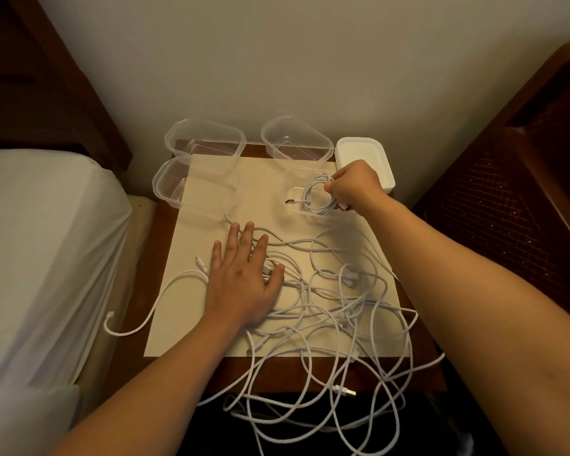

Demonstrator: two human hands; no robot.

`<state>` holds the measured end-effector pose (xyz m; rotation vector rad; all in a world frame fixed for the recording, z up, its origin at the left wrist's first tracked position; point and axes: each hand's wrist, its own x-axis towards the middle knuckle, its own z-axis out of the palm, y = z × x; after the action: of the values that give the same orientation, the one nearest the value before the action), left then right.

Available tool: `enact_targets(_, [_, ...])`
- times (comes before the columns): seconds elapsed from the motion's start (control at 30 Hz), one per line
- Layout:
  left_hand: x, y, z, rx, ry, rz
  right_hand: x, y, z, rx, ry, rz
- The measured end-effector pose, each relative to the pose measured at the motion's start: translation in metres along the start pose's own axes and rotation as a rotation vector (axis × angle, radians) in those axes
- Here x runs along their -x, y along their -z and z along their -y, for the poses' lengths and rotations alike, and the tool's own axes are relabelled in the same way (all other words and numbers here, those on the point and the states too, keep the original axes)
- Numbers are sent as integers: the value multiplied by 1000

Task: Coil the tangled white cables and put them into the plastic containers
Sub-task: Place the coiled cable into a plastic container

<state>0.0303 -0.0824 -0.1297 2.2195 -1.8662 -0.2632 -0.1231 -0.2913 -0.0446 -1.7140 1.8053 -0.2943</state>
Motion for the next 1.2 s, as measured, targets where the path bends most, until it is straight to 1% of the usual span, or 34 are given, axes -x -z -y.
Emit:
enact_targets(0.17, [0, 0, -2, 15, 14, -5, 0, -7, 0, 162, 62, -131])
enact_targets(0.27, [1, 1, -1, 20, 21, -11, 2, -10, 1, 278, 141, -177])
enact_targets(0.37, [1, 1, -2, 24, 23, -14, 6, -11, 2, 411, 202, -180])
enact_targets(0.63, [1, 0, -2, 42, 30, -37, 17, -8, 13, 714, 265, -167])
enact_targets(0.7, [1, 0, -2, 44, 31, -41, 19, -10, 14, 710, 270, -158])
enact_targets(0.8, [1, -1, -1, 52, 34, -49, 18, -11, 12, 635, 263, -136])
enact_targets(0.93, [1, -1, -1, 59, 31, -54, 17, -8, 10, 577, 256, -144])
enact_targets(1.07, [1, -1, 0, 66, 32, -59, 19, -7, 9, 510, 224, -175])
enact_targets(1.2, [1, -1, -1, 77, 35, -70, 36, -9, 4, 339, 227, -255])
